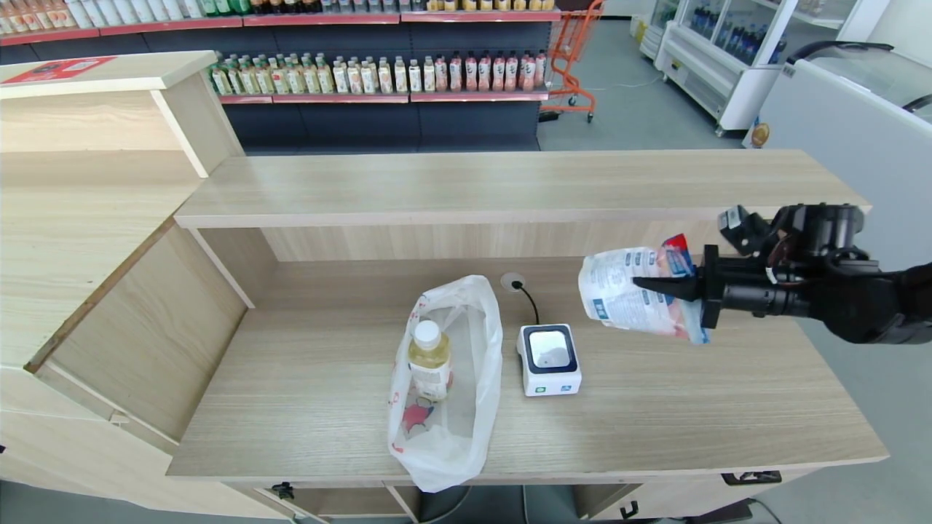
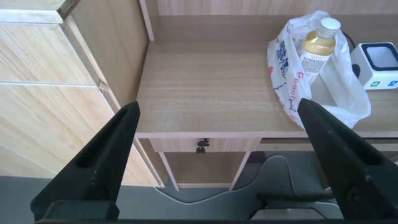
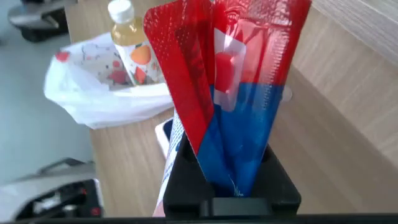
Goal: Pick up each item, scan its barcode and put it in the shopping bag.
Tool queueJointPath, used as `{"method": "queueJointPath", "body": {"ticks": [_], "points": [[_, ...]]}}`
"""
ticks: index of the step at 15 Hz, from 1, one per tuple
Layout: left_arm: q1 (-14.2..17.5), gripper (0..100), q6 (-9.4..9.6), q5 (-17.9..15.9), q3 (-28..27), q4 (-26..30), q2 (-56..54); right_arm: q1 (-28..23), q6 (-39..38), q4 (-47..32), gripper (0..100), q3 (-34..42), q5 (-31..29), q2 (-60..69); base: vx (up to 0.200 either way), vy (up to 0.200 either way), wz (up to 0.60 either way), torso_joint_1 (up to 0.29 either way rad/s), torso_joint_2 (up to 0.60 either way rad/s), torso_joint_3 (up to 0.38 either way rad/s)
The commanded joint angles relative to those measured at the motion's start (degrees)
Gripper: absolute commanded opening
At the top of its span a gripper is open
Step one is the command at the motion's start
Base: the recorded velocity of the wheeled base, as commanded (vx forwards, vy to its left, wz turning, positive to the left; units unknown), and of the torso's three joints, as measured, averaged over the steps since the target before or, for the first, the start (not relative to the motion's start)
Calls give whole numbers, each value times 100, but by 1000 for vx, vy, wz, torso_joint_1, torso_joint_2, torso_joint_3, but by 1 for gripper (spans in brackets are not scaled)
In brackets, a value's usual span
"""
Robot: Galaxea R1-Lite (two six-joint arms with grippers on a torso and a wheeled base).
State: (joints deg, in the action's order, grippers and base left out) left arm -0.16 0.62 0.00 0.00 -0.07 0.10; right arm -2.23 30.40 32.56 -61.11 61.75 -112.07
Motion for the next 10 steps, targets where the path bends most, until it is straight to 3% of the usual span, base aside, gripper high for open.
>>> {"method": "queueJointPath", "body": {"ticks": [1,4,10], "points": [[-2,100,-1,9,0,-1,-1,47,-1871,-4,0,644,-1103,1477,0,0,0,0,0,0],[-2,100,-1,0,0,-1,-1,777,-3779,-66,0,697,-2738,1811,0,0,0,0,0,0],[-2,100,-1,0,0,-1,-1,812,-3840,-1085,0,732,-2782,1882,0,0,0,0,0,0]]}}
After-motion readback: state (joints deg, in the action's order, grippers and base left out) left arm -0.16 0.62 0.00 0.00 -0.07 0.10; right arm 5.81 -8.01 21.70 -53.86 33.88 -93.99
